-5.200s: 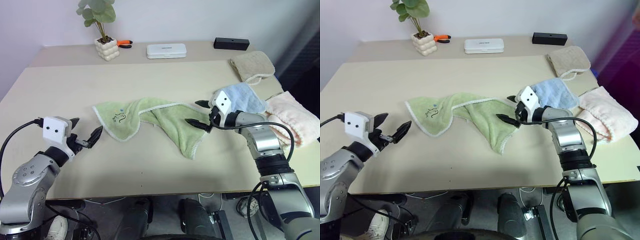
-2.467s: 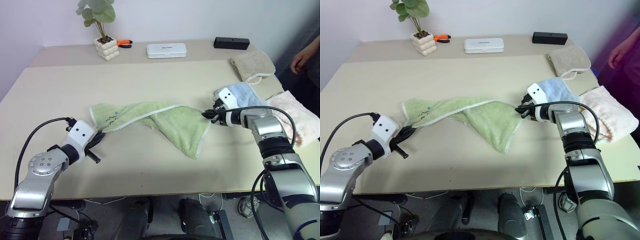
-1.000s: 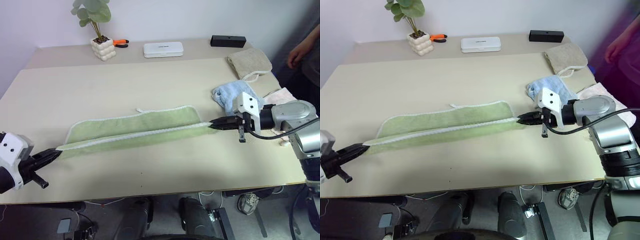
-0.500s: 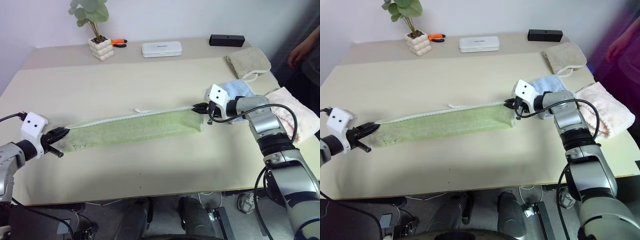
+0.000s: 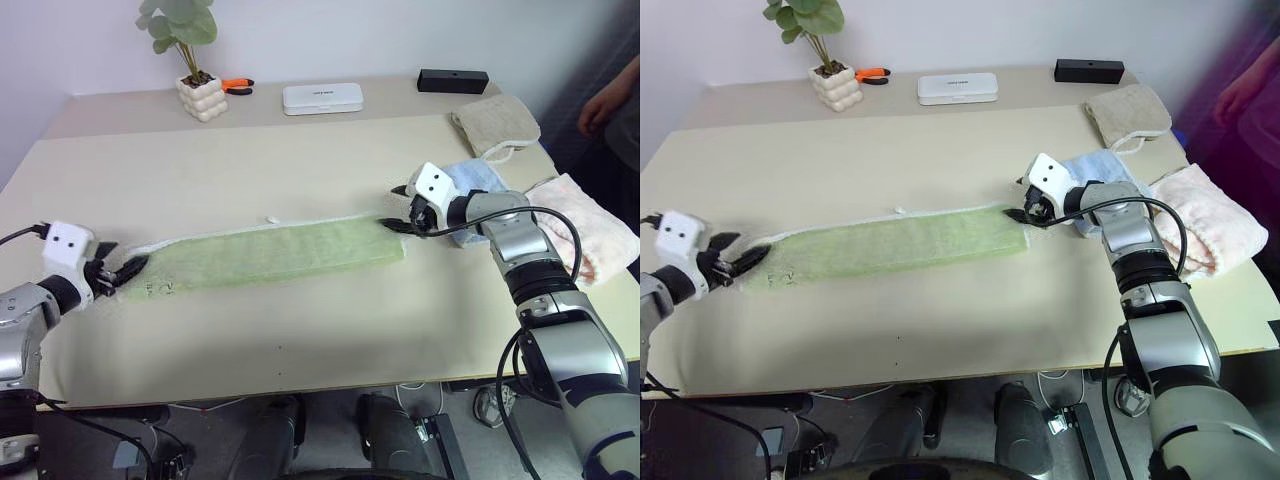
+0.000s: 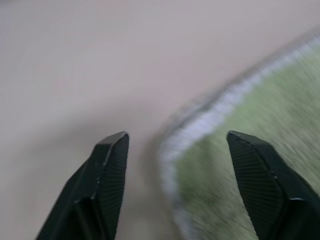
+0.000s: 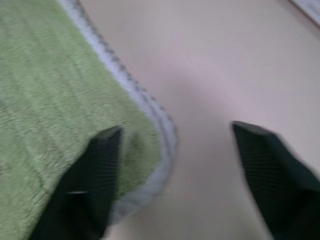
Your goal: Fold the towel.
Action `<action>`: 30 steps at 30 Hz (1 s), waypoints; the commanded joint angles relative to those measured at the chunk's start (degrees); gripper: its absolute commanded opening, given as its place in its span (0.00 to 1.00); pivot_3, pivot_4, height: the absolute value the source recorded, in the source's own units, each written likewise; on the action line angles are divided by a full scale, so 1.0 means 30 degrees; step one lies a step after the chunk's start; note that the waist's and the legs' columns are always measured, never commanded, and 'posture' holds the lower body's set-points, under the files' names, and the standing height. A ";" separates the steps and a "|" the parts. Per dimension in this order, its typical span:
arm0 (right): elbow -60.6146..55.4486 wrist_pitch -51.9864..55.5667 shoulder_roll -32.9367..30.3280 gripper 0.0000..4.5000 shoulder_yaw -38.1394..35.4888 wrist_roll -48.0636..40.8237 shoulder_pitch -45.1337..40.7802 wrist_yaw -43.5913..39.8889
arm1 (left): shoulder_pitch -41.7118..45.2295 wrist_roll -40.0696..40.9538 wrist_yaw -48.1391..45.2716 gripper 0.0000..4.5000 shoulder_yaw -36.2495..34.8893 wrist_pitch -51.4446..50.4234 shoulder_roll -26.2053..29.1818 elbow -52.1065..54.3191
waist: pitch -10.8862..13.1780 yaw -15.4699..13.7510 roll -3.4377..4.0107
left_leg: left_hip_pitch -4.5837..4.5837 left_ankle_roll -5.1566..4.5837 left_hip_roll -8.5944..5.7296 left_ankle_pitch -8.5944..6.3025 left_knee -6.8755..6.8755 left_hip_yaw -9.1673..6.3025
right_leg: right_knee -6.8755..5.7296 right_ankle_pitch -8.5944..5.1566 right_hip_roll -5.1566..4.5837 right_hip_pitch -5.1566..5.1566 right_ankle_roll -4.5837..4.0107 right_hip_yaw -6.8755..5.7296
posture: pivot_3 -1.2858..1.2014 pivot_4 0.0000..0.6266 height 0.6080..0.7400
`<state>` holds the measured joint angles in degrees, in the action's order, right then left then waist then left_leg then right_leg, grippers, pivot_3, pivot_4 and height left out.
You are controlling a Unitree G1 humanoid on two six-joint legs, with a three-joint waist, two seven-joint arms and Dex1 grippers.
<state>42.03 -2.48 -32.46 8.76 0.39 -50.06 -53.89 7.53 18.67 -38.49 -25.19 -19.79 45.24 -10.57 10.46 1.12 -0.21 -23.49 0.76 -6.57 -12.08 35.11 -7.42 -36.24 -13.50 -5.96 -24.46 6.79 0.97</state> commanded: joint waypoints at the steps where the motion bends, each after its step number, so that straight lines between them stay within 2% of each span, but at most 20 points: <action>1: -0.2552 0.0886 -0.0715 0.86 -0.1308 -0.0733 0.0491 0.0349 | -0.0479 0.0834 0.0665 0.65 -0.1549 -0.0192 -0.0394 0.0801 | -0.0001 0.0006 0.0001 | 0.0000 0.0002 0.0000 -0.0002 -0.0002 0.0000 | 0.0000 0.0001 0.0001 0.0000 0.0000 0.0001 | 0.52 0.24 1.00; 2: -0.3596 0.1716 -0.0888 0.86 -0.1664 -0.1156 0.0982 0.0228 | -0.0819 0.1085 0.0722 0.65 -0.1868 -0.0144 -0.0586 0.1266 | -0.0002 0.0009 0.0000 | 0.0000 0.0005 0.0004 -0.0004 -0.0001 0.0000 | -0.0001 0.0001 0.0004 0.0000 0.0000 0.0002 | 0.52 0.24 1.00; 4: -0.6076 0.3880 -0.1195 0.97 -0.2421 -0.2153 0.2122 0.0054 | -0.1079 0.1882 0.1252 0.65 -0.2828 -0.0426 -0.1069 0.1990 | -0.0002 -0.0027 -0.0002 | 0.0000 0.0015 0.0016 -0.0013 -0.0001 0.0003 | 0.0003 0.0000 0.0012 0.0000 0.0000 0.0008 | 0.52 0.24 1.00; 8: -1.1789 0.8856 -0.1787 0.99 -0.3769 -0.4575 0.5104 -0.0057 | -0.1253 0.3084 0.2320 0.65 -0.3879 -0.1057 -0.1873 0.4129 | -0.0006 -0.0144 -0.0007 | -0.0002 0.0016 0.0040 -0.0013 0.0012 -0.0013 | -0.0004 0.0007 0.0025 0.0006 -0.0014 0.0005 | 0.52 0.24 1.00; 10: -1.5017 1.3032 -0.1695 0.99 -0.5005 -0.6841 0.7186 0.0673 | -0.2043 0.3355 0.1694 0.65 -0.1578 -0.1509 -0.2333 0.7799 | -0.0016 -0.0223 -0.0021 | -0.0009 0.0015 0.0037 -0.0014 0.0021 -0.0013 | 0.0007 0.0006 0.0018 0.0015 -0.0014 0.0006 | 0.52 0.24 1.00; 13: -1.7561 1.6815 -0.1397 0.99 -0.6050 -0.8545 0.8910 0.1996 | -0.2660 0.3057 0.1086 0.65 0.1546 -0.1817 -0.2674 1.1010 | -0.0021 -0.0334 -0.0017 | -0.0007 -0.0001 0.0018 -0.0024 0.0041 0.0000 | 0.0032 0.0004 -0.0003 0.0051 -0.0019 0.0041 | 0.52 0.24 1.00; 15: -1.9221 1.9820 -0.0426 0.99 -0.7255 -0.9845 1.0438 0.3792 | -0.2132 0.2988 0.0824 0.65 0.5132 -0.2151 -0.3691 1.2952 | -0.0032 -0.0446 -0.0024 | -0.0002 -0.0002 0.0025 -0.0024 0.0052 0.0030 | 0.0039 0.0003 0.0002 0.0052 -0.0033 0.0067 | 0.52 0.24 1.00; 19: -2.1353 2.3971 0.1781 0.99 -0.9013 -1.1452 1.1852 0.6803 | -0.1414 0.2544 0.0706 0.65 0.8482 -0.2135 -0.4979 1.3895 | -0.0044 -0.0416 -0.0033 | 0.0009 -0.0003 0.0078 -0.0024 0.0047 0.0090 | 0.0032 0.0007 0.0025 0.0034 -0.0035 0.0093 | 0.52 0.24 1.00; 24: -2.1941 2.6667 0.4909 0.99 -1.0469 -1.1999 1.1322 1.0163 | -0.1284 0.2647 0.0697 0.65 0.9022 -0.1986 -0.5595 1.3690 | -0.0057 -0.0141 -0.0022 | 0.0028 -0.0003 0.0147 -0.0022 0.0038 0.0151 | 0.0020 0.0023 0.0073 0.0015 -0.0058 0.0124 | 0.52 0.24 1.00; 30: -1.9111 2.8066 0.9348 0.99 -1.3251 -1.1624 0.8308 1.4156 | -0.1688 0.2941 0.0146 0.65 0.8202 -0.1860 -0.5110 1.3654 | -0.0067 -0.0106 -0.0011 | 0.0034 -0.0003 0.0150 -0.0020 0.0045 0.0164 | 0.0026 0.0033 0.0119 0.0017 -0.0077 0.0129 | 0.52 0.24 1.00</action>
<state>-16.71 80.90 -5.21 -29.31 -34.50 -24.09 -13.91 2.72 26.86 -37.42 1.10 -26.57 29.42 29.18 10.26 0.80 -0.24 -23.38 0.75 -6.12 -12.14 35.24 -6.92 -36.17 -13.40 -5.60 -24.41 6.55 1.37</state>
